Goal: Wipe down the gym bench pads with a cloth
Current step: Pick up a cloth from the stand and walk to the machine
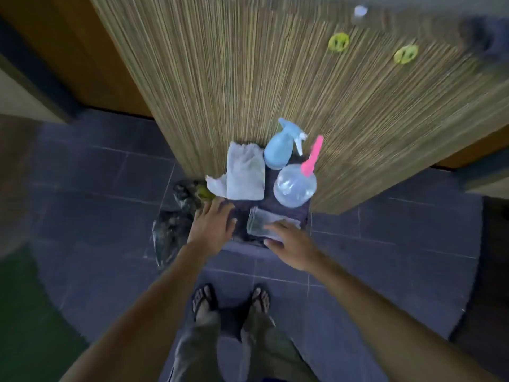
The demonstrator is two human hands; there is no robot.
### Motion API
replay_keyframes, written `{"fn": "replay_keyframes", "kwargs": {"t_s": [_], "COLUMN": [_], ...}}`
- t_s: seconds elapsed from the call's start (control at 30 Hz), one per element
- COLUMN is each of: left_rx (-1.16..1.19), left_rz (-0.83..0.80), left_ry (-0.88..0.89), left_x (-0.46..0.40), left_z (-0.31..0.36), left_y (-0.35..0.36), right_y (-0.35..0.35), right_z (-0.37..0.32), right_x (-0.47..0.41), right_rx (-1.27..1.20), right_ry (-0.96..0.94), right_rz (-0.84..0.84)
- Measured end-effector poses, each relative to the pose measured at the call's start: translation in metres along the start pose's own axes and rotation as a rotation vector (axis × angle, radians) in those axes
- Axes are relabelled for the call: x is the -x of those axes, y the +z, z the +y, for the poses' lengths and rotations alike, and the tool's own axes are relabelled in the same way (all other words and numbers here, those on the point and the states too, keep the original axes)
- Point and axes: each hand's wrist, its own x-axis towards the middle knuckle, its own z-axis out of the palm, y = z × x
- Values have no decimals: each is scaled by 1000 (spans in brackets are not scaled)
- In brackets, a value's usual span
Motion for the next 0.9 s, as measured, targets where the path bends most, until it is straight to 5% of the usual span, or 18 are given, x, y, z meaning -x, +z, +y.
{"fn": "replay_keyframes", "kwargs": {"t_s": [0.37, 0.9], "left_rx": [-143, -87], "left_rz": [210, 200], "left_ry": [196, 59], "left_x": [-60, -56], "left_z": [-40, -30], "left_y": [93, 114], "right_y": [46, 50], "right_z": [85, 95], "right_x": [-83, -101], "right_rx": [685, 575], "right_ry": [-508, -637], "right_rz": [40, 270]}}
